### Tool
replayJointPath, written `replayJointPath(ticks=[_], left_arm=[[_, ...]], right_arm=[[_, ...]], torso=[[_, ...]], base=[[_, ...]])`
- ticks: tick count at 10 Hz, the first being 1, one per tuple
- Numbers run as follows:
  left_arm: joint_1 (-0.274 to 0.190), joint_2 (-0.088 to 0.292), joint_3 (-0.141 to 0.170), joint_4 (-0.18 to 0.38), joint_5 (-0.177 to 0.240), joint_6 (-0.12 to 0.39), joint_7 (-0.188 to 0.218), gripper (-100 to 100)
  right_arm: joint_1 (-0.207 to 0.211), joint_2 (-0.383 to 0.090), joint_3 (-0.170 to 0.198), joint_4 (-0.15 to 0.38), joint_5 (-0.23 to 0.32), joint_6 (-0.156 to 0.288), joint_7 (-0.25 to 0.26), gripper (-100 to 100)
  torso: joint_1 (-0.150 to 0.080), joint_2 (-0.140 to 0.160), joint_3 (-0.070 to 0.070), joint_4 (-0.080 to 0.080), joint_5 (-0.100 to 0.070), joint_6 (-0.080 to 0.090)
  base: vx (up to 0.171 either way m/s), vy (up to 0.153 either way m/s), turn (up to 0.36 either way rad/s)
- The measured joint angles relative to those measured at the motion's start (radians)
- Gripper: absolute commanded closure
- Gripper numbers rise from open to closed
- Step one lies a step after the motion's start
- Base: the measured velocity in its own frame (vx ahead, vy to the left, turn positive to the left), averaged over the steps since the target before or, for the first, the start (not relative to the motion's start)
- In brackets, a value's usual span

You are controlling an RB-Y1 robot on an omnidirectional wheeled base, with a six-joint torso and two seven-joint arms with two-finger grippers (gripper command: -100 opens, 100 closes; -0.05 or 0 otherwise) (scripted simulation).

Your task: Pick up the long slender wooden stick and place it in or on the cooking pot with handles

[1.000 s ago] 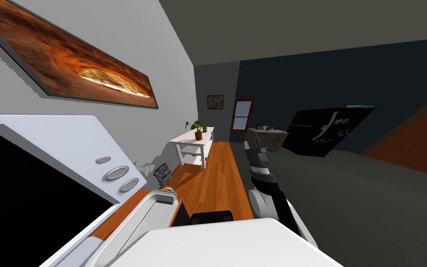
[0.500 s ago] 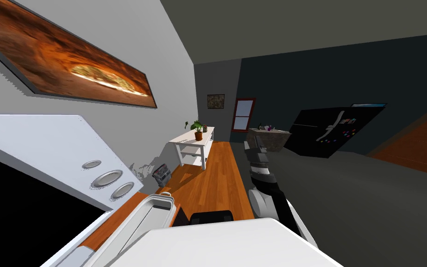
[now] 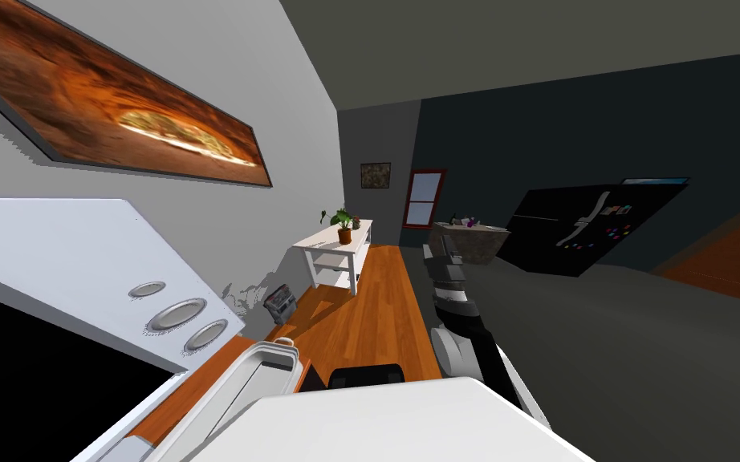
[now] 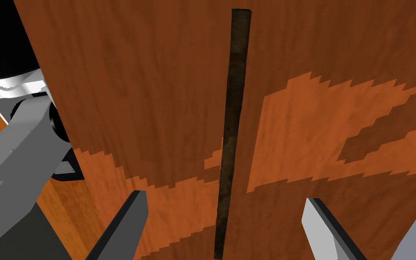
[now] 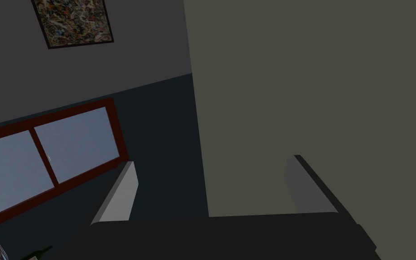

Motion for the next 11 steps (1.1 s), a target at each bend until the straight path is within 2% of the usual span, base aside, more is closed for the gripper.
replayJointPath(ticks=[1,2,3,5,6,10,11], left_arm=[[-0.001,0.001,0.000,0.001,-0.003,0.000,-0.001,0],[-0.001,0.000,0.000,0.001,-0.002,0.000,-0.001,-100],[-0.009,-0.012,-0.014,0.000,0.001,0.015,0.005,-100],[-0.050,-0.046,-0.028,0.050,0.016,0.042,-0.022,-100],[-0.051,-0.048,-0.029,0.051,0.016,0.046,-0.024,100],[-0.050,-0.048,-0.029,0.050,0.016,0.045,-0.024,100],[-0.050,-0.048,-0.029,0.050,0.016,0.045,-0.024,0]], right_arm=[[0.000,0.000,0.000,0.000,0.000,0.000,0.000,0],[0.000,0.000,0.000,0.000,0.000,0.000,0.000,0],[0.000,0.000,0.000,0.000,0.000,0.000,0.000,0],[0.000,0.000,0.000,0.000,0.000,0.000,0.000,0],[0.000,0.000,0.000,0.000,0.000,0.000,0.000,0],[0.000,0.000,0.000,0.000,0.000,0.000,0.000,0],[0.000,0.000,0.000,0.000,0.000,0.000,0.000,0]], torso=[[0.000,0.001,0.001,0.000,0.000,0.000],[0.000,0.003,0.001,0.001,0.000,0.000],[0.002,0.004,0.002,0.001,0.001,0.000],[0.004,0.006,0.004,0.001,0.001,0.000],[0.002,0.005,0.003,0.001,0.000,0.000],[0.002,0.004,0.002,0.001,0.001,0.000],[0.002,0.004,0.002,0.001,0.001,0.000]], base=[[0.000,0.000,0.000],[-0.023,0.033,-0.079],[-0.044,0.069,-0.072],[-0.032,0.035,-0.080],[0.000,0.000,0.000],[0.000,0.000,0.000],[0.000,0.000,0.000]])
